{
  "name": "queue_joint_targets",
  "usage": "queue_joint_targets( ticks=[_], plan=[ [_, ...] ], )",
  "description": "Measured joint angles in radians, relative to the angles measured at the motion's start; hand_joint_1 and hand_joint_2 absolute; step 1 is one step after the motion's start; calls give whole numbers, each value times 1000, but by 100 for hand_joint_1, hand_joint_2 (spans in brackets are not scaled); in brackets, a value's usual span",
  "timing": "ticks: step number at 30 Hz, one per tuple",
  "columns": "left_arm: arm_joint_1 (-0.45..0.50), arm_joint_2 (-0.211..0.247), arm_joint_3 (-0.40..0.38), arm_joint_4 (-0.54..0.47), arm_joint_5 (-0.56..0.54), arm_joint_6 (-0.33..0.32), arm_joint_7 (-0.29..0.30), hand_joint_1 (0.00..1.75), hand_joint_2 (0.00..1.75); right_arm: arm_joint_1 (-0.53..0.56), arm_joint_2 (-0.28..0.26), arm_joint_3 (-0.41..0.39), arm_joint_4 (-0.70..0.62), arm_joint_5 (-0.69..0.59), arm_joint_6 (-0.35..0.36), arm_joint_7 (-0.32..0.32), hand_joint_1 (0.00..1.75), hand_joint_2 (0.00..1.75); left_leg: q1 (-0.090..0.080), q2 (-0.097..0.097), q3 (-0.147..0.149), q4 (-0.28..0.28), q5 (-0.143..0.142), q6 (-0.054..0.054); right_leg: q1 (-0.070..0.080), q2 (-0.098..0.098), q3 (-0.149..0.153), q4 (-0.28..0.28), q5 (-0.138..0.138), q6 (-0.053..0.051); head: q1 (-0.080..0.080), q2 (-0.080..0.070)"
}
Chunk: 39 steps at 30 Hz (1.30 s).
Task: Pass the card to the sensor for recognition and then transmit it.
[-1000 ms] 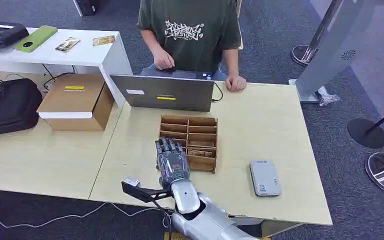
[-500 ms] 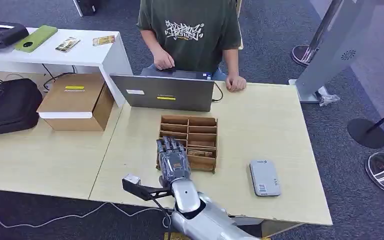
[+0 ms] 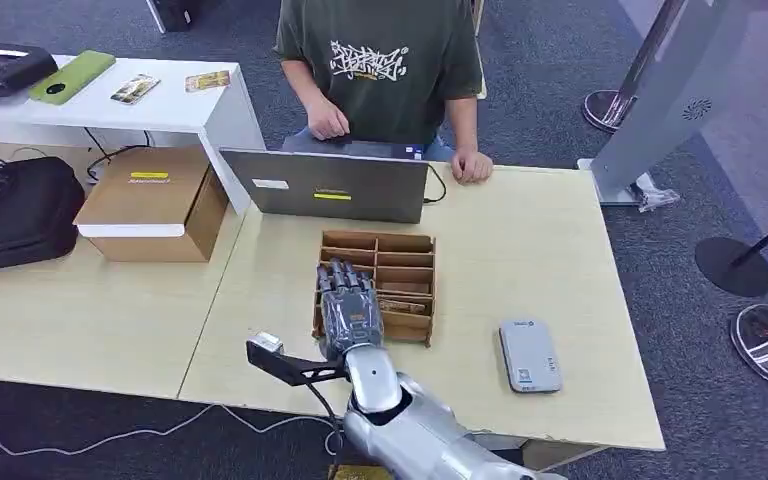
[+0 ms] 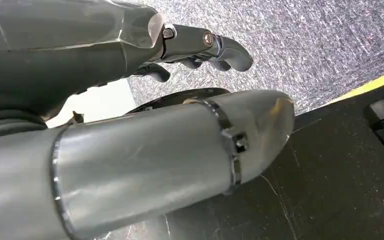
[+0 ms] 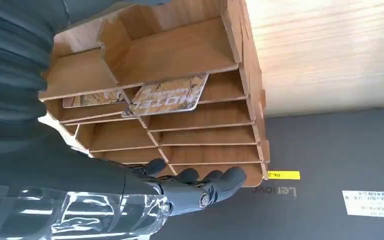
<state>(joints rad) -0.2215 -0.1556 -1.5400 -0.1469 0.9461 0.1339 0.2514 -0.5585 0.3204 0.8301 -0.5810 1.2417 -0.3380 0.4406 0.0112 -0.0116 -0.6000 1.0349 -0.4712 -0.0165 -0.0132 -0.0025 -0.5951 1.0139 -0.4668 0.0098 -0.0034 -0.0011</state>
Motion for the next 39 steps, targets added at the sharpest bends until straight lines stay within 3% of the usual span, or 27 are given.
queue_joint_targets(
  ticks=[15, 24, 39],
  plan=[
    [1, 0, 0, 0, 3, 2, 0, 0, 0, -7, 0, 1, -18, -40, 19, 28, 0, 175, 0, 0, 0, 0, 0, 0, 0, 0, 0, 0, 0, 0, 0, 0],
    [4, 2, 0, 0, 18, 16, -1, 0, 0, -5, 0, 0, -18, -2, 17, 18, 0, 175, 0, 0, 0, 0, 0, 0, 0, 0, 0, 0, 0, 0, 0, 0],
    [6, 2, 0, 0, 26, 18, -3, 0, 0, 16, 0, -64, -18, 47, 19, 6, 0, 175, 0, 0, 0, 0, 0, 0, 0, 0, 0, 0, 0, 0, 0, 0]
  ],
)
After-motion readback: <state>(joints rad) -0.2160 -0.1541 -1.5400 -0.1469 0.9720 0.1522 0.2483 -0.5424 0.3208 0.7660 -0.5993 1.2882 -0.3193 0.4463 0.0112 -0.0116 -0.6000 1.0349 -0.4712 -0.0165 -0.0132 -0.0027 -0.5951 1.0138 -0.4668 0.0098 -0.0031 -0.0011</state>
